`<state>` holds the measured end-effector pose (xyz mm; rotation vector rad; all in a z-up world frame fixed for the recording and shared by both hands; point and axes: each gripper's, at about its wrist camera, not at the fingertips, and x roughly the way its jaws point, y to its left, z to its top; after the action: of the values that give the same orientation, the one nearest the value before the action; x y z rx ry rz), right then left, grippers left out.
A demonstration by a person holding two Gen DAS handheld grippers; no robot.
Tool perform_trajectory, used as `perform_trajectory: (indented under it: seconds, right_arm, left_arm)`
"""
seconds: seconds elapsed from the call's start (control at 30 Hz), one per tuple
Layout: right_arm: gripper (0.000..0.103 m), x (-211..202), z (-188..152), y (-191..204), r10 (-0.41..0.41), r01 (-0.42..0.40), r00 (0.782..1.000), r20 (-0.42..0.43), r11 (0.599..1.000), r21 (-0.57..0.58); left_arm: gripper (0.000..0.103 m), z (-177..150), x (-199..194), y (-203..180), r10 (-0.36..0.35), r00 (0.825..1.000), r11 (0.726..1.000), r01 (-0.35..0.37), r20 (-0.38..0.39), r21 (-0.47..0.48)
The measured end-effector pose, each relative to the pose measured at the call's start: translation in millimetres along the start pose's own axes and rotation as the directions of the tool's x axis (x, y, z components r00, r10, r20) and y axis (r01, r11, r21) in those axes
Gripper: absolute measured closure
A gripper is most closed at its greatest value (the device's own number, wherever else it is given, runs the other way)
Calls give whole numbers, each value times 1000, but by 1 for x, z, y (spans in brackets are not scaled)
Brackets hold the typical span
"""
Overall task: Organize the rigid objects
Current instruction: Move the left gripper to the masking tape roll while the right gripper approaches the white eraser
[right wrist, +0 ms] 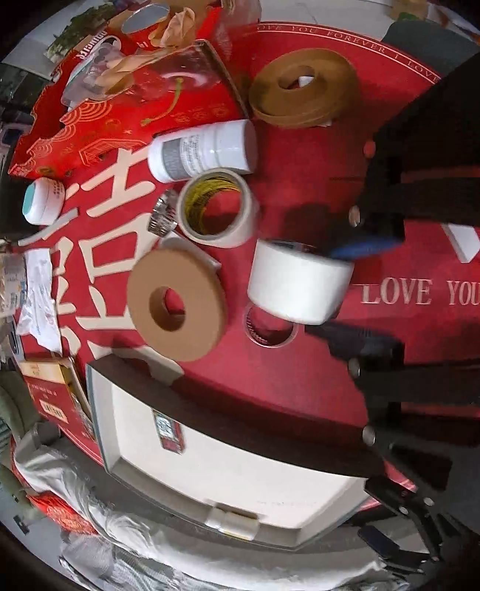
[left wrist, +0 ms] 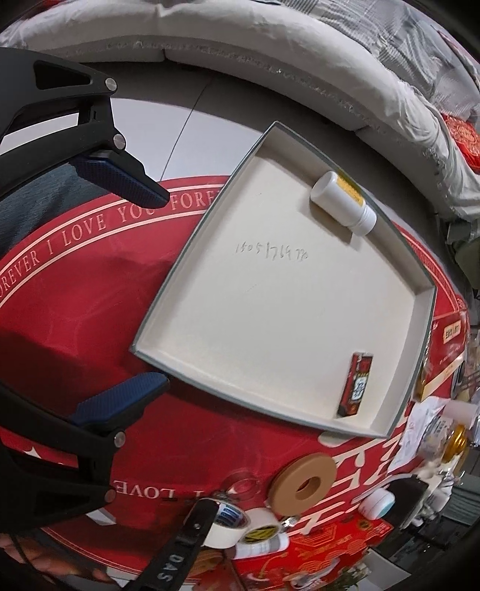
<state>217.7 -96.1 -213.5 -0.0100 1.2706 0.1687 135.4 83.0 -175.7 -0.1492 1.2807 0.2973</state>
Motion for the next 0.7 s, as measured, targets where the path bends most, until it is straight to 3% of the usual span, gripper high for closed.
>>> perform_trajectory:
  seconds: [0.17,0.33,0.37,0.4,0.43,0.47,0.53,0.7]
  right_arm:
    - [71,-13,-25,7,63,-64,998,-13,996,-63]
    - [71,-27,-65,32,161,-172,985,-67,962,-214]
    - [60,-28,-71,35,184,-199,979,-84,953,-231]
    - [26,-29,-79,36,208,-228,972,-105,943,-243]
    - [11,-31,-84,33,210,-228,973,-100,943,-242]
    - [3,-36,-90,27,205,-216,976,-73,947,-236]
    - [3,-51,-94,12,166,-159,986,14,963,-219]
    - [3,-62,-100,-43,104,-99,992,71,993,-67]
  left_arm:
    - [11,-13,-1,-3,7,1000,1000,-6,-6,20]
    - [11,-28,2,4,15,1000,1000,-15,-26,20]
    - [11,-32,2,5,14,999,1000,-13,-30,17]
    - [11,-35,1,6,11,999,1000,-11,-32,15]
    - [11,-38,0,6,7,999,1000,-7,-34,15]
    - [11,-41,-2,5,0,999,1000,0,-33,18]
    - [11,-45,-5,3,-16,1000,1000,17,-26,23]
    - [8,-51,-14,-25,-90,996,991,91,-10,97]
